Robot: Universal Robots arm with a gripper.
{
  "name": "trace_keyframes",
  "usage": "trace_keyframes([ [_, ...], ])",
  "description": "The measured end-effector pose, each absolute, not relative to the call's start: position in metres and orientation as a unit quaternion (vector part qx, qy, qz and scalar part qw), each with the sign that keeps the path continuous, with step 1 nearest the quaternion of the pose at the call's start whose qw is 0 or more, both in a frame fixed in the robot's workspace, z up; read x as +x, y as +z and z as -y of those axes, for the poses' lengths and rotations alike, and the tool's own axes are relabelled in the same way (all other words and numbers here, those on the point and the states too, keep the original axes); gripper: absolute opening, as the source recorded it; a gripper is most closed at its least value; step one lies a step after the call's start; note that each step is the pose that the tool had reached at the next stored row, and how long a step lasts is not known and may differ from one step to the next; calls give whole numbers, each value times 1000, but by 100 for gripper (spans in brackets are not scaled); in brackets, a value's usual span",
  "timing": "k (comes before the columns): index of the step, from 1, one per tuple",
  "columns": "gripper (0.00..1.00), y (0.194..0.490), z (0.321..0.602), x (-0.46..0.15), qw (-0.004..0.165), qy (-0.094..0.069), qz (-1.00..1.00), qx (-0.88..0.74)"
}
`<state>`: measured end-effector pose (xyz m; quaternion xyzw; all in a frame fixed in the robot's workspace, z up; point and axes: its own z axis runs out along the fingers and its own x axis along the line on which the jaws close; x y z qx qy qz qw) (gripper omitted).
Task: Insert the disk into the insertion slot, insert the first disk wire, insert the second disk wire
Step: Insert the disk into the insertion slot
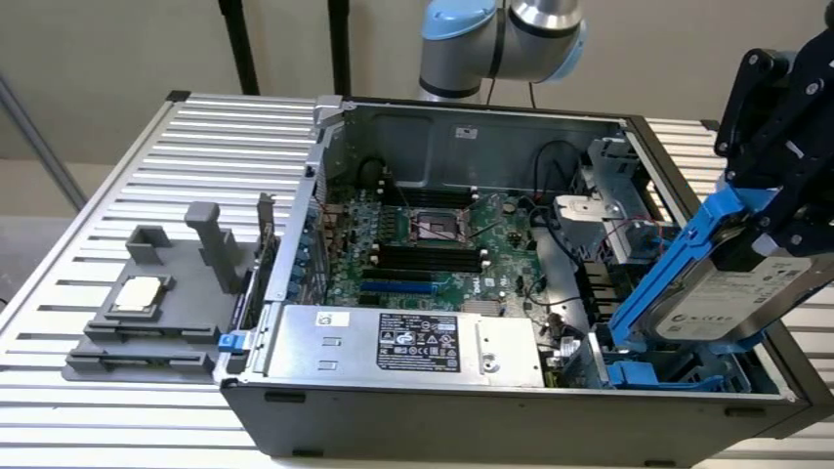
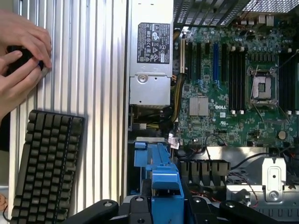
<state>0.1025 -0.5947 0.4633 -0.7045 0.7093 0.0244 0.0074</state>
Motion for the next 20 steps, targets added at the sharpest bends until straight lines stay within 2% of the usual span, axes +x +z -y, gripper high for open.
trace_keyframes([
  [20,32,451,597,105,11,28,-708,-706],
])
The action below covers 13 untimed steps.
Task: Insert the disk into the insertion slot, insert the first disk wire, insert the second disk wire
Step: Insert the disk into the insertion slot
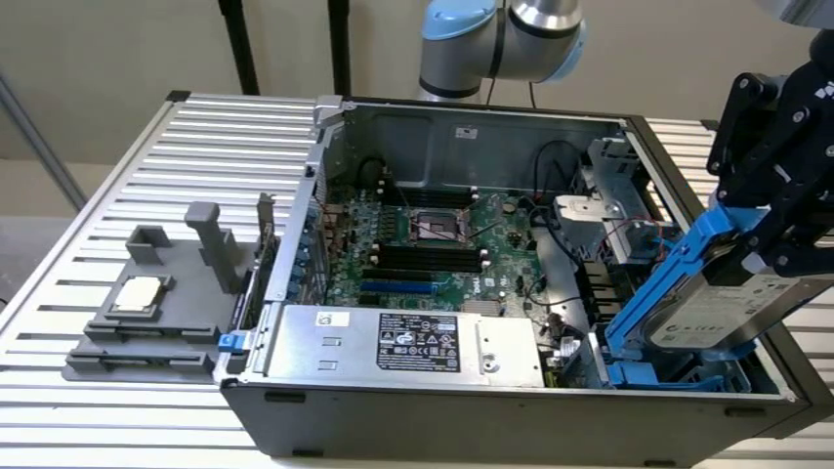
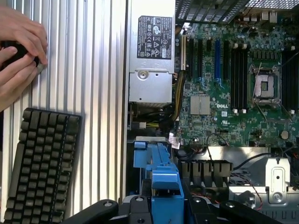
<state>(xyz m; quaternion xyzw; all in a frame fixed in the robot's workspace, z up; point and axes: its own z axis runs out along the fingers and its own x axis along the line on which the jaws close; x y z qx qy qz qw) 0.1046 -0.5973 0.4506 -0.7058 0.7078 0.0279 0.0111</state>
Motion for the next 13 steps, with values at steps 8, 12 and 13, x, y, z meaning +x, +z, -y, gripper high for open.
trace_keyframes([
  [8,32,447,597,105,10,29,-707,-707],
  [12,32,444,596,105,9,30,-707,-707],
  [13,32,444,596,106,8,31,-706,-707],
])
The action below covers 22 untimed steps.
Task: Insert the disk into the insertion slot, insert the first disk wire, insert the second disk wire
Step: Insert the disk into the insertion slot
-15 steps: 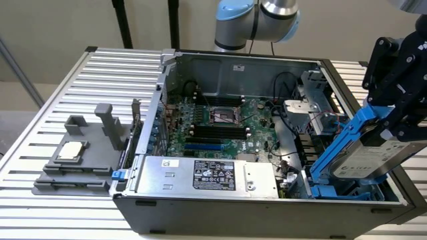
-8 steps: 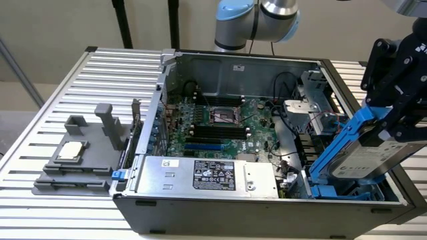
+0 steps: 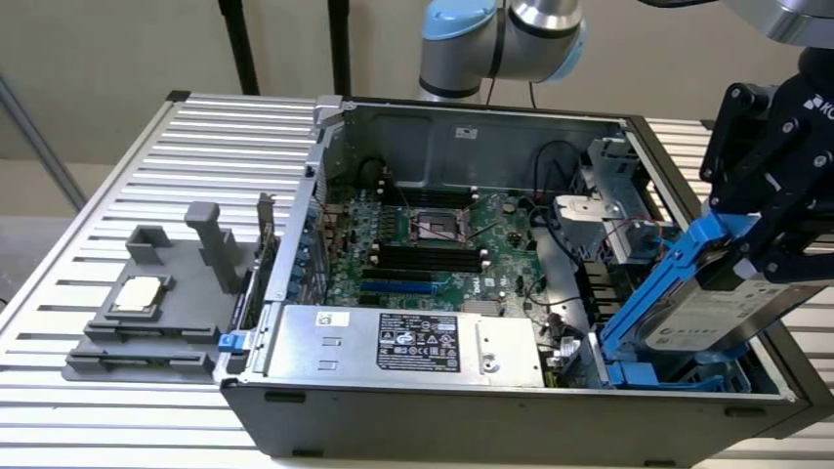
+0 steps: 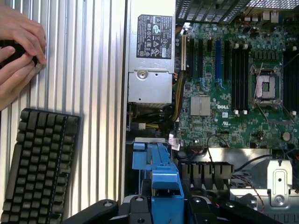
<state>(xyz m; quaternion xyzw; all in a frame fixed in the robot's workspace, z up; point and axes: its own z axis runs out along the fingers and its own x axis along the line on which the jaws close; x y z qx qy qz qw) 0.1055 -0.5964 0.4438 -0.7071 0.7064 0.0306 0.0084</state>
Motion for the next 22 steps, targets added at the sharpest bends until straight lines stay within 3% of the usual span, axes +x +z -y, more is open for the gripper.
trace_keyframes([
  [22,32,433,596,109,16,42,-700,-712],
])
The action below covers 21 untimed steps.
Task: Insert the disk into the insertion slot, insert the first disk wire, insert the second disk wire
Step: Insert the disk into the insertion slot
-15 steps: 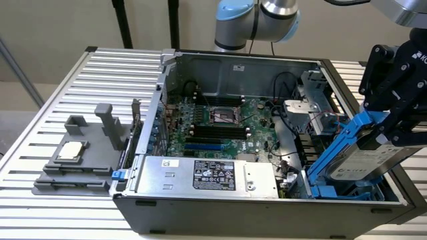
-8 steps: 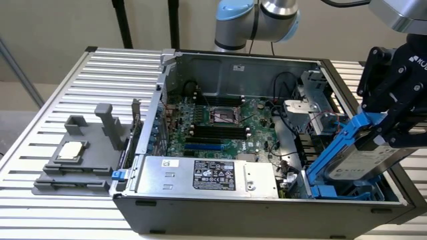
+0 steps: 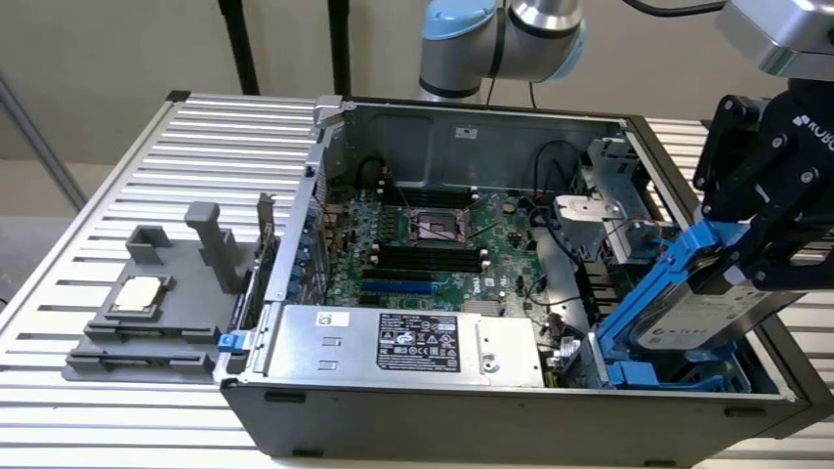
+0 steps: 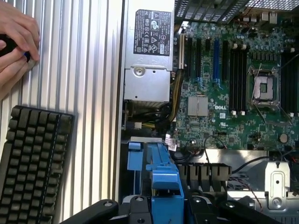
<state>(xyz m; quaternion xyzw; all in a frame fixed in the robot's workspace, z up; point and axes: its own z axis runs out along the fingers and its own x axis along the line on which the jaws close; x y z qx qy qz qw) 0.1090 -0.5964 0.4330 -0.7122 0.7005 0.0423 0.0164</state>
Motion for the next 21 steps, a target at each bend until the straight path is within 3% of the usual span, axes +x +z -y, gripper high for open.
trace_keyframes([
  [21,32,422,596,110,28,54,-692,-719],
])
